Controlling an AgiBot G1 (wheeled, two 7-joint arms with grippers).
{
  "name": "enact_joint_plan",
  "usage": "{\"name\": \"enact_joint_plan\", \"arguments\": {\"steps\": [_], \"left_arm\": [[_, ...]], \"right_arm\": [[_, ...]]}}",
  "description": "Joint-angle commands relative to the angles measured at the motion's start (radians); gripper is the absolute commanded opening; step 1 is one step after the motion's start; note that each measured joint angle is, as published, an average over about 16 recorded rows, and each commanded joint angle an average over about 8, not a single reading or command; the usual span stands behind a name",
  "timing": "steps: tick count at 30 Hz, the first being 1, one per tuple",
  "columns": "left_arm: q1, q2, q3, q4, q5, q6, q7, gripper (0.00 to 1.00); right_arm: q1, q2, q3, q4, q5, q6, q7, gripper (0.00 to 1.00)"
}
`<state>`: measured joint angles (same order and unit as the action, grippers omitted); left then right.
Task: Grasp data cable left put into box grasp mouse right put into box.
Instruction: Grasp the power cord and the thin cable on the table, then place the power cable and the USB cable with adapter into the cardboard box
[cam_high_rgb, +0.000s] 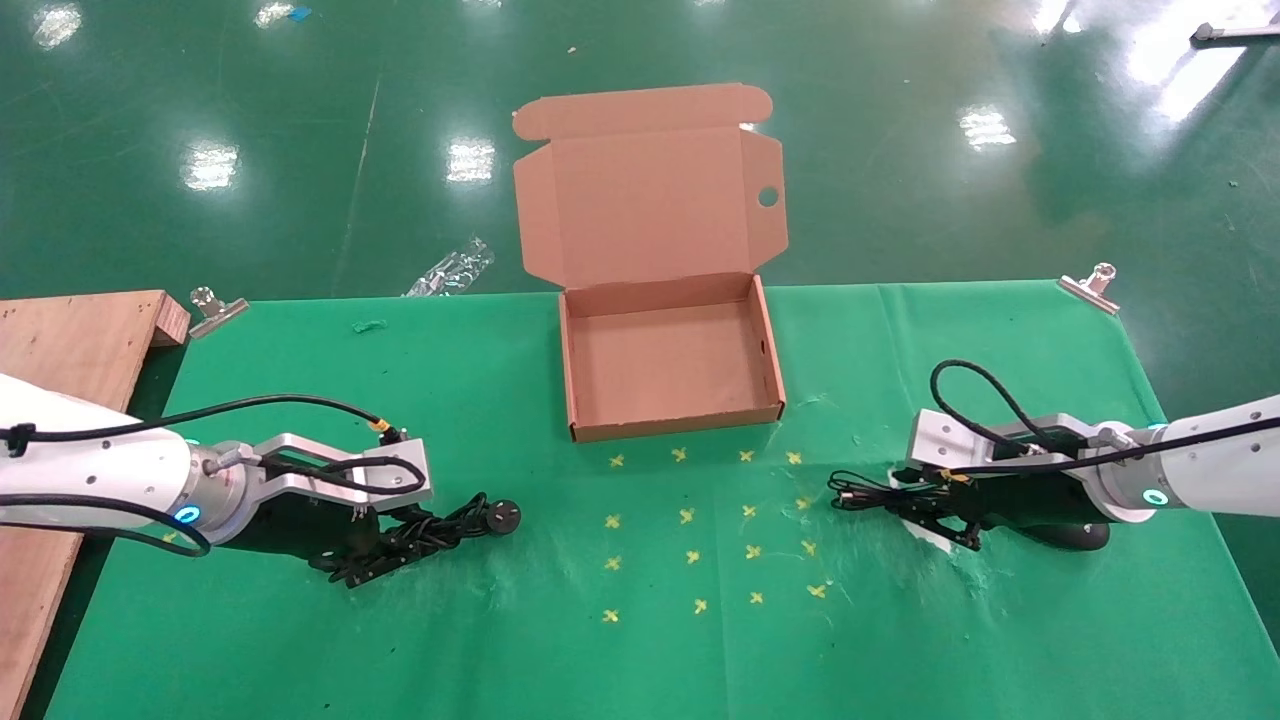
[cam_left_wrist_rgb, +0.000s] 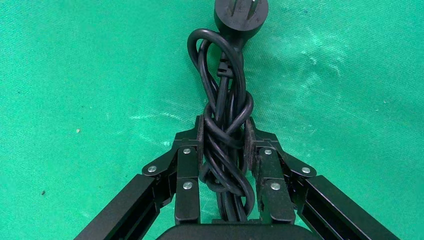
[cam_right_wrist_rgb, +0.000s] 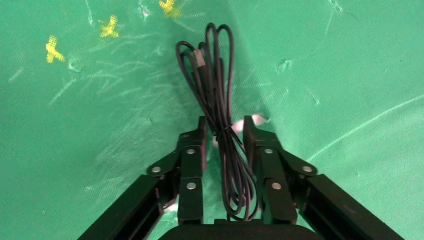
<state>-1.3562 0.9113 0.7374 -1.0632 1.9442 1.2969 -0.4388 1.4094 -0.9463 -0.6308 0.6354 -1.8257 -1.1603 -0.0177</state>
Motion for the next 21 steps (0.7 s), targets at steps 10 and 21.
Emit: {"name": "enact_joint_plan", "arguments": {"steps": [10,21], "left_arm": [[-0.046,-0.014,-0.029,-0.002,-0.041,0.028,-0.019,0.00],[-0.175,0.105,-0.076,0.016,-0.108,0.005,-0.061,0.00]], "right_arm": [[0.044,0.025,0.025,0.013,0.033,-0.025,0.006,0.00],[0.123,0.102,0.069,0.133,0.040,-0.002,0.071,0.00]]}}
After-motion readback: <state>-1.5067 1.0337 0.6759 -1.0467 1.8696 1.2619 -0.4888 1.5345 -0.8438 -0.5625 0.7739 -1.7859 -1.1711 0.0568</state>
